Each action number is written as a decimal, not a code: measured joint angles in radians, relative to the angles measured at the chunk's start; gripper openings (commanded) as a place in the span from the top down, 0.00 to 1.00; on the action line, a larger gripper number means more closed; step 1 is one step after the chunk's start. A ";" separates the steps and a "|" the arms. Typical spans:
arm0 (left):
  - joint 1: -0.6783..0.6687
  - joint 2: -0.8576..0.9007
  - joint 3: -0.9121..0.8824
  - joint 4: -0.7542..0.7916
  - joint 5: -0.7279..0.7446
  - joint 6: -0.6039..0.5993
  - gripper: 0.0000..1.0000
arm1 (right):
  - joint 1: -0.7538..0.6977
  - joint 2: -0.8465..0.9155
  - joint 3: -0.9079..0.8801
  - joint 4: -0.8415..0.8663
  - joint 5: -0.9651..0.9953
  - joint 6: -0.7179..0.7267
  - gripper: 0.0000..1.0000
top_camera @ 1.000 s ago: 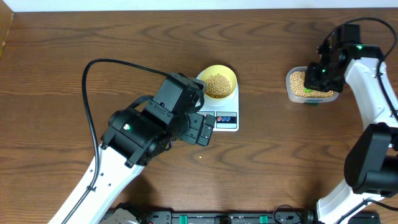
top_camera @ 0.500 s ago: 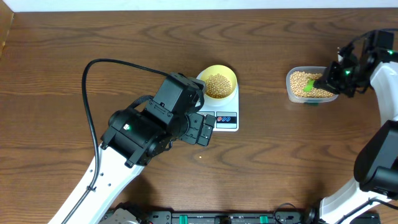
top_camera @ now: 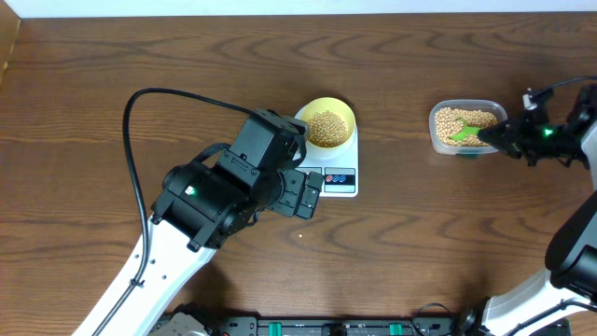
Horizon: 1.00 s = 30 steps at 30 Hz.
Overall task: Scoop item into bowl and weigh 50g on scale
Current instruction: 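Lift the filled scoop and carry it toward the yellow bowl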
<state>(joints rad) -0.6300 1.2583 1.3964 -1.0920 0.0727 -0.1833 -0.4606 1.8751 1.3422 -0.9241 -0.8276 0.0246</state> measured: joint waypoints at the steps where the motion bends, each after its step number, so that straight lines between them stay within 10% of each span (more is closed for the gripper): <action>1: 0.000 0.000 0.000 0.000 0.000 0.000 0.00 | -0.011 0.000 -0.003 0.005 -0.019 -0.006 0.99; 30: 0.000 0.000 0.000 0.000 0.000 0.000 0.00 | -0.040 0.000 -0.003 0.109 -0.537 -0.088 0.99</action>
<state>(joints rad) -0.6300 1.2583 1.3964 -1.0920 0.0727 -0.1833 -0.5007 1.8751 1.3396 -0.8150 -1.3651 -0.0631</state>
